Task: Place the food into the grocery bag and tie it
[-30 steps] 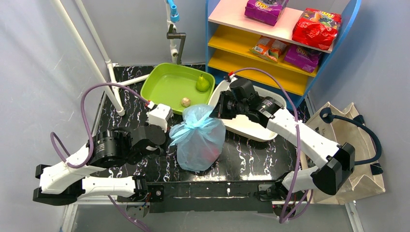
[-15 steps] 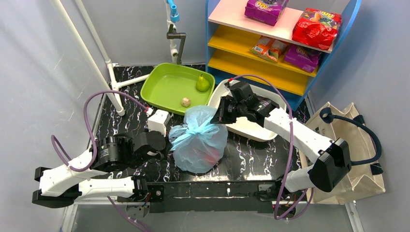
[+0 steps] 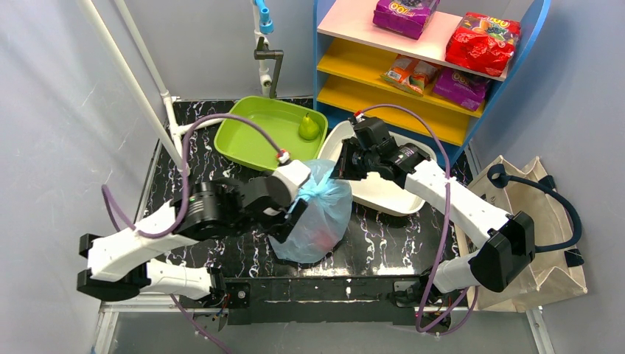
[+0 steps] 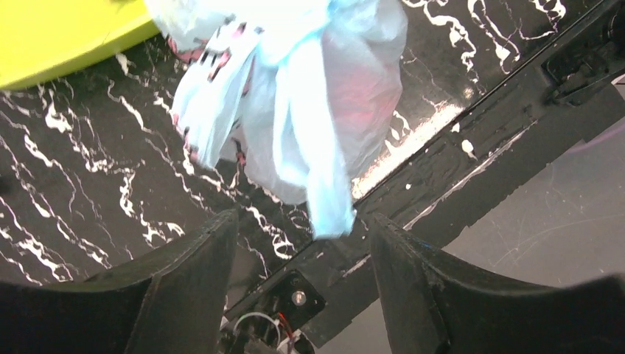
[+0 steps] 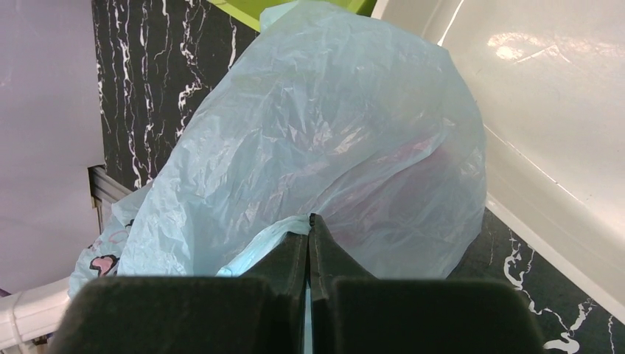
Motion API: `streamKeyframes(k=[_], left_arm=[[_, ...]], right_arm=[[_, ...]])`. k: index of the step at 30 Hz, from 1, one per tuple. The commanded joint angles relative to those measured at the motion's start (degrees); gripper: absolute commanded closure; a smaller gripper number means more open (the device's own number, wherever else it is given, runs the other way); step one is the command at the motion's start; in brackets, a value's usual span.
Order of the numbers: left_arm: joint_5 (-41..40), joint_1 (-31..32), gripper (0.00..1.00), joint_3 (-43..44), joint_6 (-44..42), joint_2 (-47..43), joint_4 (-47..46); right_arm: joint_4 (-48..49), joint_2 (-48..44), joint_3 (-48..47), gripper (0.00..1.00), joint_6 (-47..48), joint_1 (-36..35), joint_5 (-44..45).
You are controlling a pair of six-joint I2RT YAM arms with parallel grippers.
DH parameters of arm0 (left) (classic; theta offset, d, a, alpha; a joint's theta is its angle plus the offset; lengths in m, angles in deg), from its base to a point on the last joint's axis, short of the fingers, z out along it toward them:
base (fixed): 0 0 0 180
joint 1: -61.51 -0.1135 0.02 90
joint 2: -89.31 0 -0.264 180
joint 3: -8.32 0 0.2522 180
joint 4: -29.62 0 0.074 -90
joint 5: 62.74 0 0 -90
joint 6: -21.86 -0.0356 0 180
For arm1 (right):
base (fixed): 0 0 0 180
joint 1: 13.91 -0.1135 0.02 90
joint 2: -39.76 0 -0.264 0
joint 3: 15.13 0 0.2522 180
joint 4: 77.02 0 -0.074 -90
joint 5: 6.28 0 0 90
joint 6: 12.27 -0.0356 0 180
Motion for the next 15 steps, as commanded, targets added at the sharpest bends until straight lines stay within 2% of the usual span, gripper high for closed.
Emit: streamKeyframes(k=[1,8,12,15], left_arm=[[0.4,0.3,0.38,5.0,-4.0,6.3,-3.3],[-2.5,-0.7,0.5,8.1,-3.4,12.2,-3.6],[-1.9,-3.4,0.57,7.8,-2.8,12.7,-4.0],[-1.1,-5.0,0.58,7.3,-2.9,12.5,-5.1]], right_arm=[[0.0,-0.7,-3.0,0.99,1.2,-0.1,0.5],[-0.2,-1.0,-3.0,0.99,1.4,-0.1,0.3],[-0.2,-1.2,-2.8,0.99,1.5,-0.1,0.1],[-0.2,-1.4,-2.6,0.99,1.6,-0.1,0.0]])
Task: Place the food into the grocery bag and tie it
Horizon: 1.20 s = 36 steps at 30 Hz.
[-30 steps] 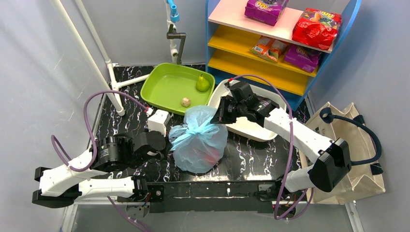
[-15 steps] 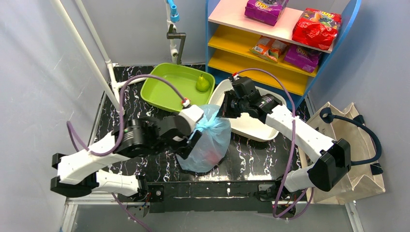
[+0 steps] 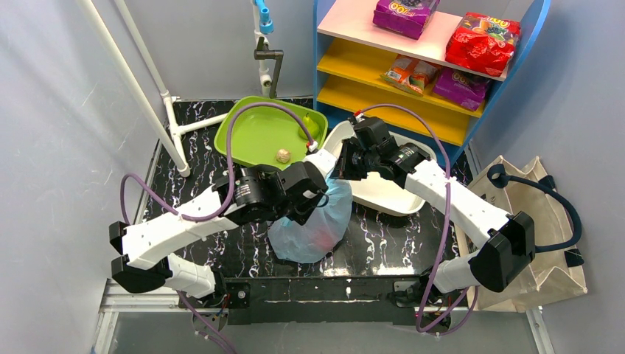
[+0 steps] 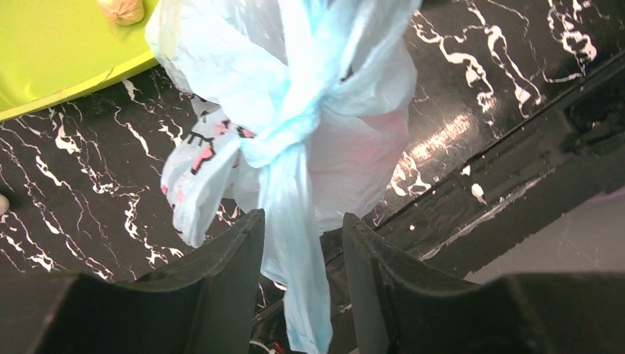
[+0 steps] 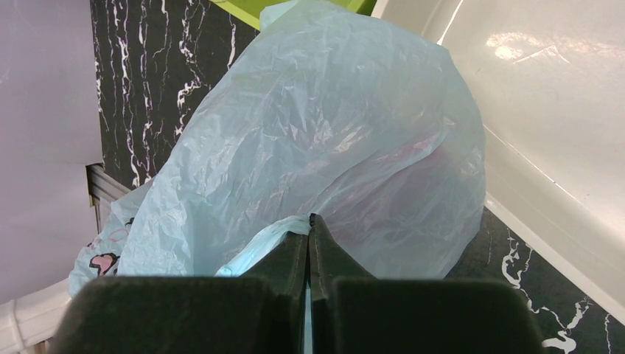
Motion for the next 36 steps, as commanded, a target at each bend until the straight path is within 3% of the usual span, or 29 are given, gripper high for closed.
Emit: streamKeyframes(k=[1,9,19,27,29,33,36], left_arm=[[-0.7,-2.2,0.58,1.4,-0.2,-1.4,-0.9],[2.2,-4.0,0.65,-0.3,0.1,-1.6,-1.5],[3.6,-4.0,0.64,-4.0,2.2,-3.6,-2.4],[3.1,-5.2,0.69,-4.6,0.2,-3.1,-3.6],[3.1,-5.5,0.76,-4.8,0.0,-2.7,-3.4],[3.0,-5.8,1.0,-4.4,-0.2,-2.6,-4.0],[3.3,-5.8,1.0,-2.9,0.0,-2.4,-3.3]], right_arm=[[0.2,-1.4,-2.1,0.99,1.2,-0.1,0.0],[0.4,-1.2,-2.1,0.99,1.5,-0.1,-0.2],[0.5,-0.9,-2.3,0.99,1.7,-0.1,-0.3],[0.6,-0.8,-2.3,0.99,1.9,-0.1,-0.4],[0.5,-0.7,-2.4,0.99,2.0,-0.1,-0.5],[0.5,-0.8,-2.6,0.99,2.1,-0.1,-0.5],[0.7,-0.7,-2.9,0.99,2.2,-0.1,-0.5]])
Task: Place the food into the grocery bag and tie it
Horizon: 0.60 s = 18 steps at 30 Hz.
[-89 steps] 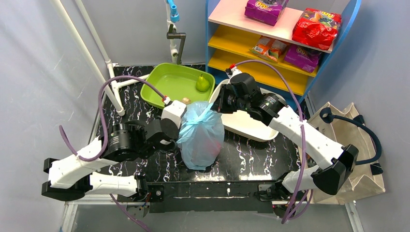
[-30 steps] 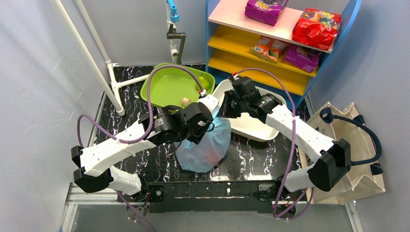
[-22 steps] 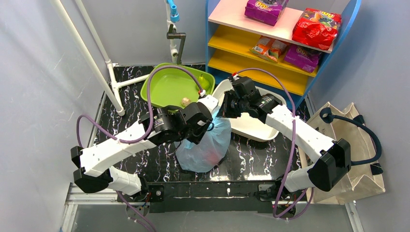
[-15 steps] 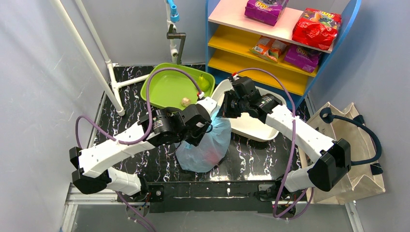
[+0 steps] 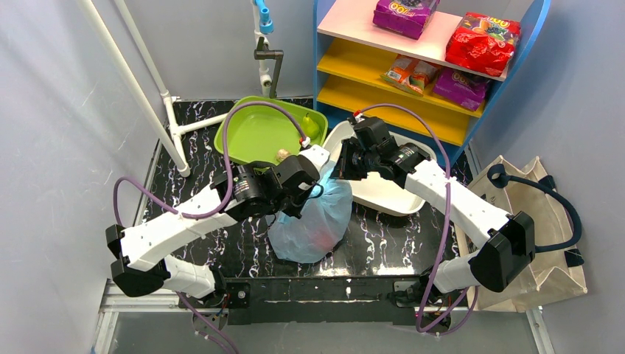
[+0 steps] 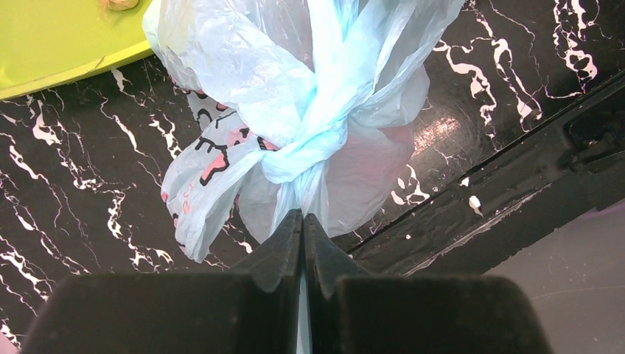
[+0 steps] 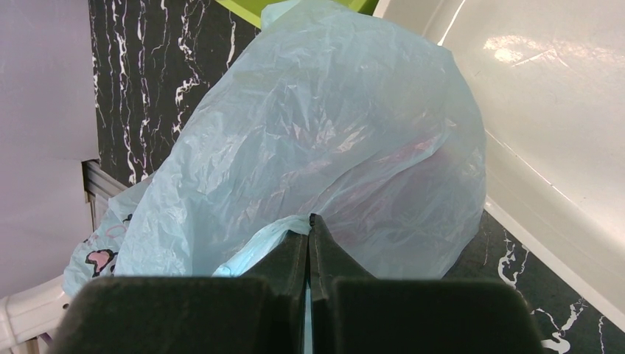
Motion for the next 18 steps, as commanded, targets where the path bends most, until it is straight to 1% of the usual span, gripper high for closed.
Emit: streamKeyframes(k=[1,5,8,18], left_arm=[[0.3,-0.2,1.0,1.9,-0.1,-0.7,1.2],[2.1,-0.2,1.0,3.2,0.7,-1.7,4.5],[2.8,-0.2,1.0,2.2,2.2,-4.9,7.3],[5.0,-0.2,1.0,-6.9,6.5,-19.4,14.7]], right_arm=[[0.6,-0.7,-3.0,0.99,1.3,-0.1,-0.3],[-0.6,-0.7,-3.8,0.99,2.4,-0.1,2.3],[-1.9,-0.9,-4.9,0.99,4.0,0.4,4.8],[-2.8,-0.9,-4.5,0.99,4.6,4.3,7.2]])
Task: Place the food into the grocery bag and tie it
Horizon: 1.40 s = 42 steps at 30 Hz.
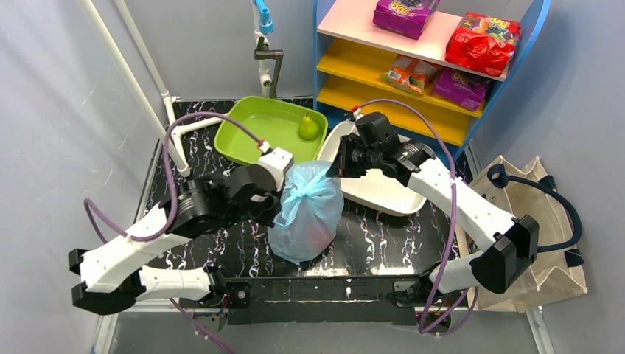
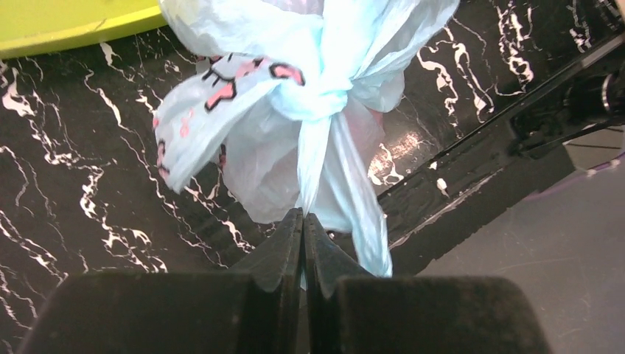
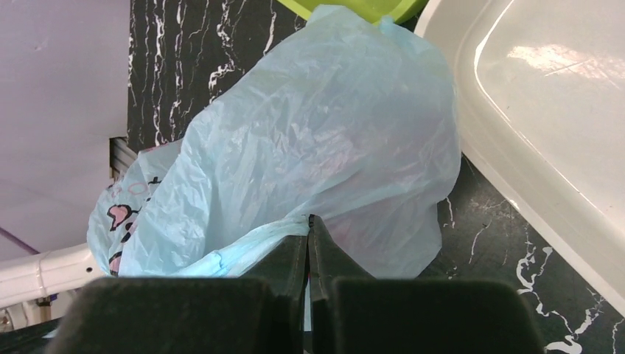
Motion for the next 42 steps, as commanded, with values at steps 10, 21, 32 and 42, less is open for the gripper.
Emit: streamKeyframes(k=[10,21,32,42], left_arm=[[2.0,0.0,1.0,-9.0,9.1,-15.2,14.4],[-1.9,0.0,1.0,-8.2,9.5,-18.3,17.4],[-5.8,0.1,1.0,-3.8,7.0,-17.1,15.0],[-14.5,0.0,1.0,8.9,-2.8,-10.0,14.2]], right_arm=[[-0.4,1.8,0.8,0.99,3.1,6.7,9.0],[-0.2,2.4,-0.1,0.99,3.2,7.2,8.3],[3.4,2.0,-4.3,0.99,2.5,6.9,-6.3],[0.9,8.4,-20.0,0.99,3.4,2.0,-15.3]])
